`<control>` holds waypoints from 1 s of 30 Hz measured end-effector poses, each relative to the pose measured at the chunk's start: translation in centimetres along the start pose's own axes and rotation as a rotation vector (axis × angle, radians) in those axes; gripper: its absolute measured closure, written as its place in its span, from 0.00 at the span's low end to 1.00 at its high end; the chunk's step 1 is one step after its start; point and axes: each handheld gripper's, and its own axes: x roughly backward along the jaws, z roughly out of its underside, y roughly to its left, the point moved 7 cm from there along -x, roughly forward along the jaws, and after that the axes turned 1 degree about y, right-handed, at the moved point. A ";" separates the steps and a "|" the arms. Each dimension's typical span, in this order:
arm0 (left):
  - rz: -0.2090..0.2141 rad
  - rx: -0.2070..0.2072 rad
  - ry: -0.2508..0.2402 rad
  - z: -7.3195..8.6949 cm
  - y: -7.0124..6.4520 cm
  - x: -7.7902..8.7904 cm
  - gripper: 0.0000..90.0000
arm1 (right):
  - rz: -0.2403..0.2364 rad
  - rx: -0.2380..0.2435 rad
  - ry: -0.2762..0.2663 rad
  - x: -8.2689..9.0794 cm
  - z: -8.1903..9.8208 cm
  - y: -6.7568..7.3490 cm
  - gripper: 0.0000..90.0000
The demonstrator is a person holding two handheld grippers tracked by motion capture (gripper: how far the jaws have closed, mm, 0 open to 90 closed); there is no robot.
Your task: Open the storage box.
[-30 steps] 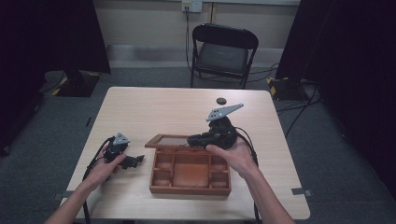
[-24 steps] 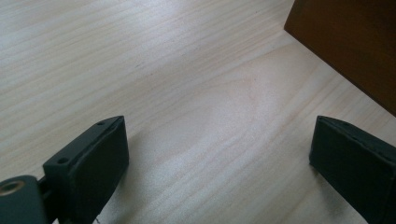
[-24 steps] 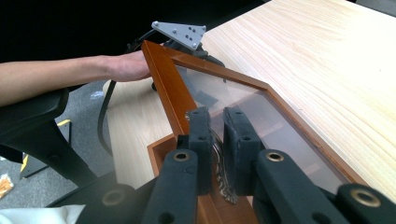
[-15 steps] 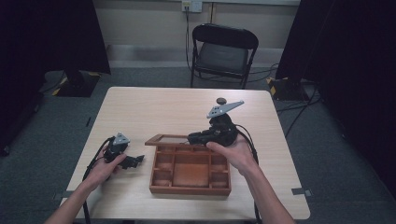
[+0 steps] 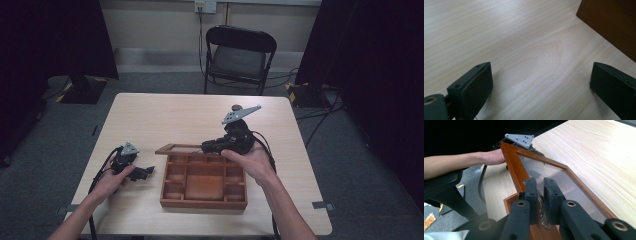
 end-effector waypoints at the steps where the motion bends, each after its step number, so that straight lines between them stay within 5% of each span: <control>1: 0.000 0.000 0.000 0.0 0.0 0.0 0.05 | -0.002 -0.002 0.002 0.0 0.0 0.0 0.92; 30: 0.000 0.003 -0.001 0.0 0.0 0.0 0.05 | -0.016 -0.010 0.004 0.2 -0.7 -0.6 0.92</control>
